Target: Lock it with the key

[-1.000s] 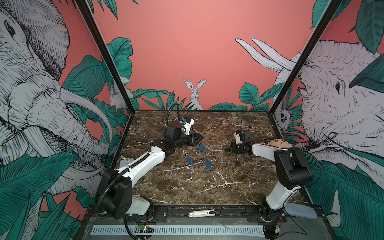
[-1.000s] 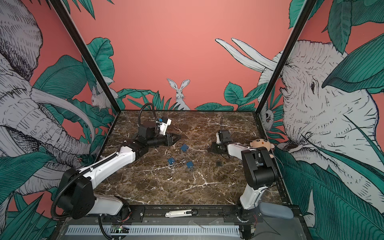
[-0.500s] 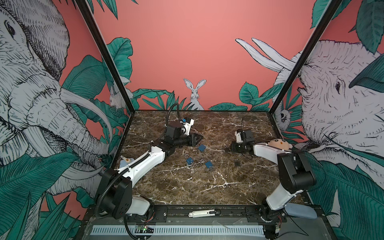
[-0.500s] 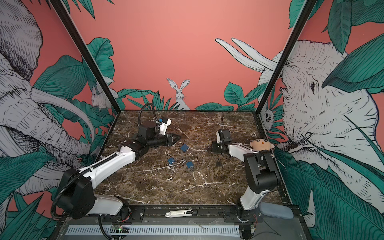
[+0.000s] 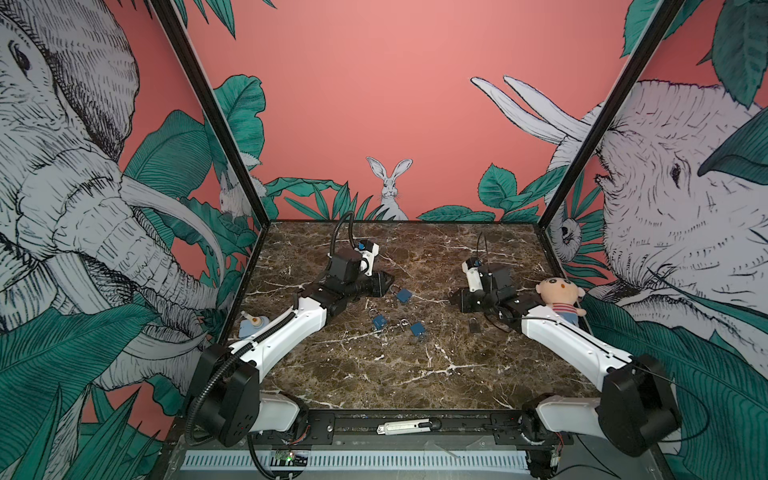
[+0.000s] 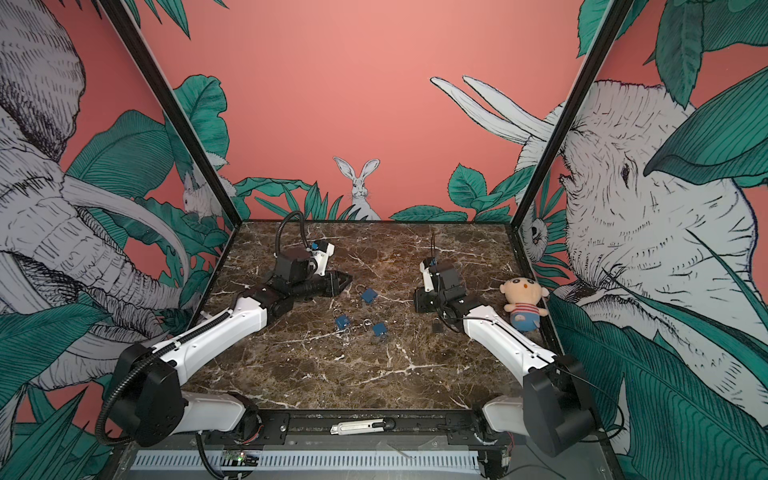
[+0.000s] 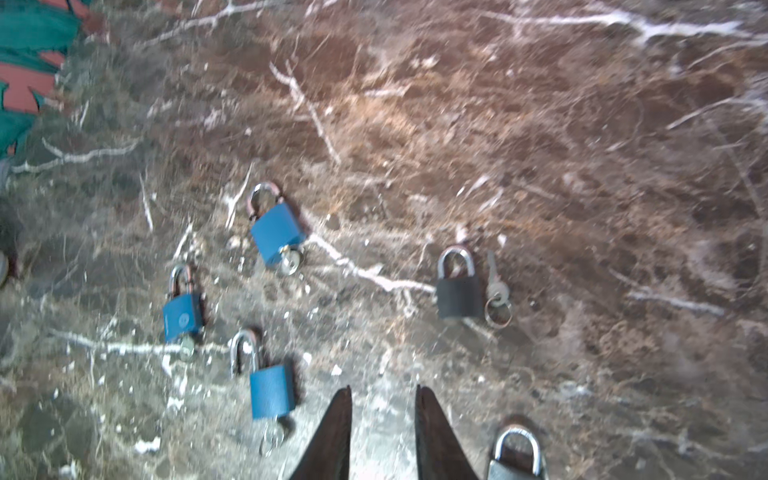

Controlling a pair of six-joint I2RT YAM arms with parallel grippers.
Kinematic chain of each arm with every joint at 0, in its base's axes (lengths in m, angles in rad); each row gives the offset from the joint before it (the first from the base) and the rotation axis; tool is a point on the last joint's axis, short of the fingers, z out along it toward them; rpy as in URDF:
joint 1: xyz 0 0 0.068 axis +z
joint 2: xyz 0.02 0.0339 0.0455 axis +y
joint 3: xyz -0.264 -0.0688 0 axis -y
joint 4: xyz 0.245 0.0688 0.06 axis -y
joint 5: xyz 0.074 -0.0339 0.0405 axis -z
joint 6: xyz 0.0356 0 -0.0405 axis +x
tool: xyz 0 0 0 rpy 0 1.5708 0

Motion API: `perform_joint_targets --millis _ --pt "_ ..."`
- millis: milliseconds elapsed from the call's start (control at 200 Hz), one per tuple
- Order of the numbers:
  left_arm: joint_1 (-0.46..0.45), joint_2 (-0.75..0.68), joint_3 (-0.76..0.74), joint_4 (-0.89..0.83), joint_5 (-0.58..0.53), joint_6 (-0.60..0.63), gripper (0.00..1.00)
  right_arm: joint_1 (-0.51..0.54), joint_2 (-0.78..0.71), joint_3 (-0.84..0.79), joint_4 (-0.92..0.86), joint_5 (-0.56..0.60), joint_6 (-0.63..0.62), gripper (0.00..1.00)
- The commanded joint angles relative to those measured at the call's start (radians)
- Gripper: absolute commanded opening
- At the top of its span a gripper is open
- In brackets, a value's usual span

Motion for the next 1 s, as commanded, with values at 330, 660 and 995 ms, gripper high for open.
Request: perform_joint_targets --millis 330,660,995 --pt "0.053 -0.051 0.0 -0.097 -0.055 0.015 0.32 0.242 0.091 0.042 -0.041 0.146 -0.021 0.33" --pt "0.065 -0.11 -0.065 -0.068 -0.128 -0.031 0.34 0.357 0.275 0.154 -0.079 0.166 -0.073 0.4" --pt "0.094 -0.181 -0.087 -0.103 -0.151 -0.014 0.36 0.403 0.397 0.197 -0.084 0.23 -0.052 0.52"
